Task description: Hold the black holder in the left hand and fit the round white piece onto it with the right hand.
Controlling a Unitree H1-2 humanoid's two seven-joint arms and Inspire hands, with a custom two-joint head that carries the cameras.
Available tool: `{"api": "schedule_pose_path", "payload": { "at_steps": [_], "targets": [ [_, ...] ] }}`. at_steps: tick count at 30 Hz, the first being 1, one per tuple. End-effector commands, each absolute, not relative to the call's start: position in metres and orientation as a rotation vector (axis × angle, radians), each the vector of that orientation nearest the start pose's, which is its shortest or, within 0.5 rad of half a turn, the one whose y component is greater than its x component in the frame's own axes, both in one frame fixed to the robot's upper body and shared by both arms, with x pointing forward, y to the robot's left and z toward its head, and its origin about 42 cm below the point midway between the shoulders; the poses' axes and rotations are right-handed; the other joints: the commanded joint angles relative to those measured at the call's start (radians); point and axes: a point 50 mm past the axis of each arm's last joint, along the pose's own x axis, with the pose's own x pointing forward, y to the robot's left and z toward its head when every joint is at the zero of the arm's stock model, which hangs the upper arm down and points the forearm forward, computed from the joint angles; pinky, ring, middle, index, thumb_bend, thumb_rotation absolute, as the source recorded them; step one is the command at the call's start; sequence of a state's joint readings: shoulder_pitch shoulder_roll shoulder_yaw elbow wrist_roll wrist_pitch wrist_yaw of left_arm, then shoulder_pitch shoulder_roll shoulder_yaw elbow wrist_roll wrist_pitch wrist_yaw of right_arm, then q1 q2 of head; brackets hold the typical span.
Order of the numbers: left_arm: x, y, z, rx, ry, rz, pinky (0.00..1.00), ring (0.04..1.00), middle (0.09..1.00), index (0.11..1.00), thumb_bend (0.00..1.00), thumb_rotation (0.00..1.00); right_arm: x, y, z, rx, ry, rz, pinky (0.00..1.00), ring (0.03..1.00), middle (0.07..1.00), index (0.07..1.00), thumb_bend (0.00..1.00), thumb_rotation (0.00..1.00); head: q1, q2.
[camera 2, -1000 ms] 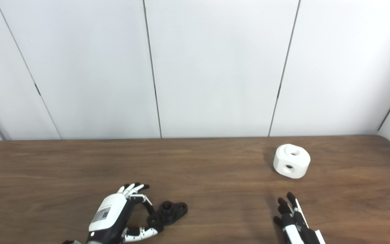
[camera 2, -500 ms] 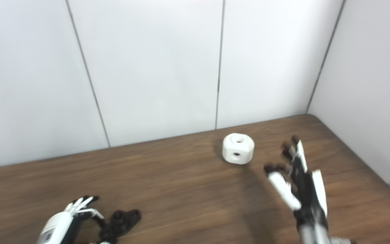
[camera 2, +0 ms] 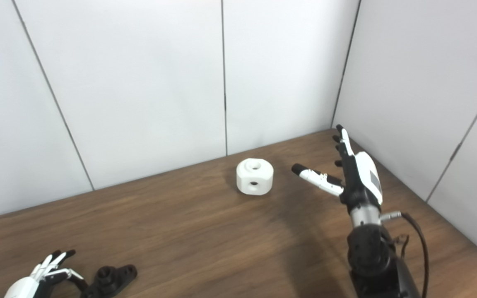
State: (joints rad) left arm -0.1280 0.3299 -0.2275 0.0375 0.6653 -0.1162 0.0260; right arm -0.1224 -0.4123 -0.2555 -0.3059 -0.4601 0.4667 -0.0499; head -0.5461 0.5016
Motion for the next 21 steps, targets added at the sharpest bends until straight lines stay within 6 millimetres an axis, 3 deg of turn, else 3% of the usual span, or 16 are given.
{"api": "schedule_pose_path", "payload": {
  "at_steps": [1,4,10,17,21],
  "targets": [
    [0.326,0.257,0.136,1.01,-0.282,-0.213,1.0,0.976,0.916,0.48,0.51,0.04,0.309,-0.399,0.261,-0.841,-0.035,-0.507,0.75,0.932,0.963,0.97,1.0,0.68,-0.001,0.0],
    [0.325,0.259,0.136,1.005,-0.287,-0.213,1.0,0.974,0.914,0.48,0.51,0.04,0.32,-0.405,0.262,-0.888,0.018,-0.442,0.76,0.96,0.972,0.952,1.0,0.66,0.002,0.001],
    [0.321,0.26,0.136,1.004,-0.284,-0.219,1.0,0.972,0.915,0.48,0.51,0.04,0.347,-0.41,0.257,-0.975,0.129,-0.297,0.71,0.918,0.938,0.896,1.0,0.72,0.006,0.0],
    [0.317,0.26,0.136,1.008,-0.285,-0.221,1.0,0.965,0.909,0.48,0.51,0.04,0.373,-0.409,0.25,-0.965,0.184,-0.197,0.81,0.98,0.974,0.913,1.0,0.77,0.009,-0.004],
    [0.314,0.26,0.135,1.01,-0.277,-0.224,1.0,0.961,0.908,0.48,0.51,0.05,0.386,-0.403,0.248,-0.981,0.196,-0.177,0.79,0.967,0.962,0.898,1.0,0.77,0.01,-0.008]
  ]
}}
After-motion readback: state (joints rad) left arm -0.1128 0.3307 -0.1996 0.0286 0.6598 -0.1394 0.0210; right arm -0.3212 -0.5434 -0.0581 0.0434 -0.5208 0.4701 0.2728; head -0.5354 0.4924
